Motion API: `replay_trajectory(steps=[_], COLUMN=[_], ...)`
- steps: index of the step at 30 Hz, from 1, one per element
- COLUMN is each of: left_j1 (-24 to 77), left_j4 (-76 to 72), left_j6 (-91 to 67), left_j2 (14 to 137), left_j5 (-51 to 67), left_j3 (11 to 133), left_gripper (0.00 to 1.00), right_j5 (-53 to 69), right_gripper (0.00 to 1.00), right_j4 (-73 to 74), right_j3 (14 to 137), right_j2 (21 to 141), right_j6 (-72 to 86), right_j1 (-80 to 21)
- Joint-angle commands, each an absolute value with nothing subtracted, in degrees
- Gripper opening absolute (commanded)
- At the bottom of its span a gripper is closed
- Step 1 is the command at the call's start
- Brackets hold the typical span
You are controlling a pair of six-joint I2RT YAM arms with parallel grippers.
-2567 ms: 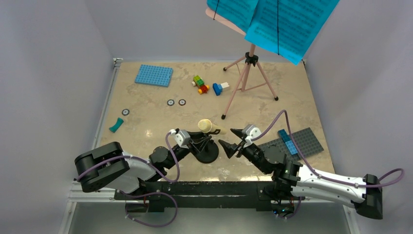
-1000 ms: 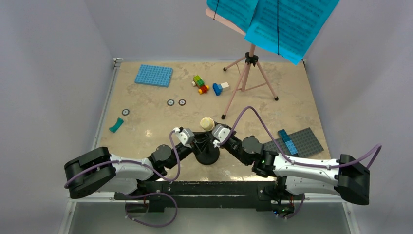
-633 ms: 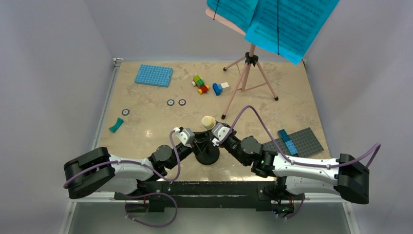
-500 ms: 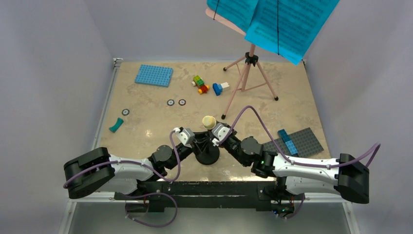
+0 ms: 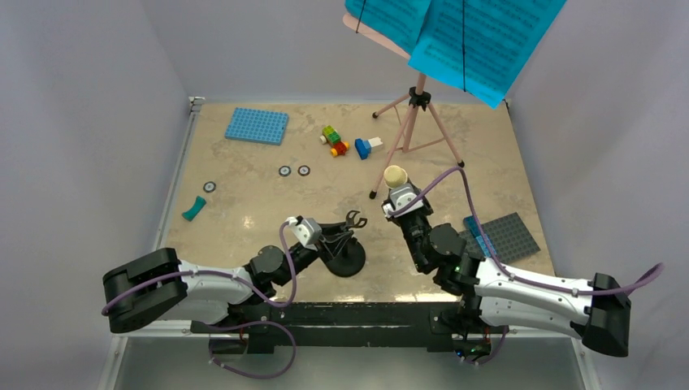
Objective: Pack up the instrument practice props
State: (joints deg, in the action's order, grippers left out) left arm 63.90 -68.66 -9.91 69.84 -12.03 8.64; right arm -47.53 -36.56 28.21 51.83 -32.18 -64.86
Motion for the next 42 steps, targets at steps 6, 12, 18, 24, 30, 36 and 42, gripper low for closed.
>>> replay_trajectory(steps=[6,12,18,24,30,36,42], left_j1=[64.78,64.86,64.82,64.80,64.86,64.82,64.80], left_j4=[-51.27,-52.12,-53.43,-47.80,-38.96,-39.60,-55.79], left_j6=[-13.62,-13.20,-13.29,-13.23,-15.68,-16.46,-14.35], left_j2=[65.40,63.29,57.97,49.76,46.85,51.17,61.67], left_j5=[-10.29,-9.76,-9.88,-10.27,-10.56,-9.18,-7.44], left_j3=[8.87,10.54,9.99,7.04,4.30,2.40,1.49], left_gripper=[0.48,0.66,0.73,0.74,0.66,0.64,0.64], right_j5=[-48.60,-46.67,-44.88,-42.77,-40.00,-32.00,-24.79], right_gripper=[0.00,0.00,0.00,0.00,0.00,0.00,0.00], right_j4=[-11.89,-6.42,-1.57,6.76,13.20,18.85,20.17], right_j3=[33.48,33.14,34.09,35.21,35.91,38.22,39.11], right_j2=[42.62,39.99,38.82,37.81,38.74,43.38,45.15], right_j6=[-15.63,-10.95,-5.96,3.89,11.93,19.03,23.71], right_j1=[-65.07,-65.09,-65.06,-65.06,-65.00,-62.33,-58.97])
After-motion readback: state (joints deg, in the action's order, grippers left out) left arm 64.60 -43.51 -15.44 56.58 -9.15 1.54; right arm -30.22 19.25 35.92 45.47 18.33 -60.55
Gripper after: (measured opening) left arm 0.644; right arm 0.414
